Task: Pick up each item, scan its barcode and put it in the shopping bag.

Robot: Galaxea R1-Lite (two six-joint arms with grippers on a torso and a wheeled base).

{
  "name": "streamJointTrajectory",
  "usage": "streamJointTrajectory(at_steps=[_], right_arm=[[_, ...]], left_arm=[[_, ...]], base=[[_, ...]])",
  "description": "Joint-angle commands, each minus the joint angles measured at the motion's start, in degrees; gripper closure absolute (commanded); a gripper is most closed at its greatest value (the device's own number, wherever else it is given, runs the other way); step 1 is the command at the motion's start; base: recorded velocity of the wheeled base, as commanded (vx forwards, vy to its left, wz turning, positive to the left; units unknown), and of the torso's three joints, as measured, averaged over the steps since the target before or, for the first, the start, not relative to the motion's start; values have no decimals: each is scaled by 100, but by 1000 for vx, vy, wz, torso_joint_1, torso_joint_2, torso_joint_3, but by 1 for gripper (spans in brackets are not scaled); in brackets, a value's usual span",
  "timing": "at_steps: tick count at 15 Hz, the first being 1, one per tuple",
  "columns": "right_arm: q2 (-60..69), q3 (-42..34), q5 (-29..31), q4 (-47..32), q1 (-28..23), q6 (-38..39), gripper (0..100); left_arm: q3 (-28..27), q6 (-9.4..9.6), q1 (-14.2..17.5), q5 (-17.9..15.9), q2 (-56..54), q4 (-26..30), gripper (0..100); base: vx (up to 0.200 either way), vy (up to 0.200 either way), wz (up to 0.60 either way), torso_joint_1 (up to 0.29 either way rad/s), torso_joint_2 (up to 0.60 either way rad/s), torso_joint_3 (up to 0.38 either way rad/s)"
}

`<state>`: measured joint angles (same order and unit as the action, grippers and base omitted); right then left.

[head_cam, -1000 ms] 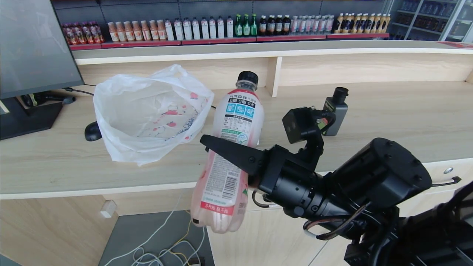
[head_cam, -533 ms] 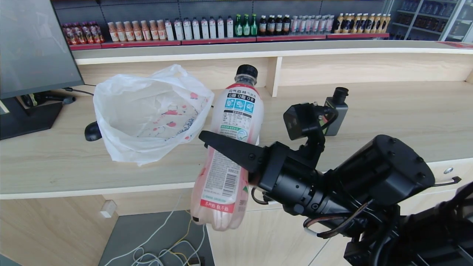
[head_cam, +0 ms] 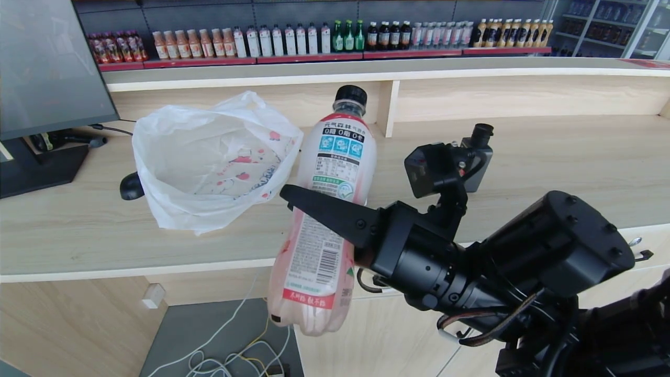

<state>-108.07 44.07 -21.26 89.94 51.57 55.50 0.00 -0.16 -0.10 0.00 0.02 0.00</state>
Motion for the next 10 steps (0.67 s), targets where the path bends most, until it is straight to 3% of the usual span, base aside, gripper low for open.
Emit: streamJointTrajectory(at_steps=[1, 10], right_arm=[[40, -21, -1, 6, 11, 4, 100], [752, -821, -27, 6, -33, -163, 100]], left_arm=[[0, -2, 1, 0, -2, 0, 0], [0, -2, 1, 0, -2, 0, 0]], base=[[0, 0, 0, 0, 0, 0], [0, 0, 0, 0, 0, 0]])
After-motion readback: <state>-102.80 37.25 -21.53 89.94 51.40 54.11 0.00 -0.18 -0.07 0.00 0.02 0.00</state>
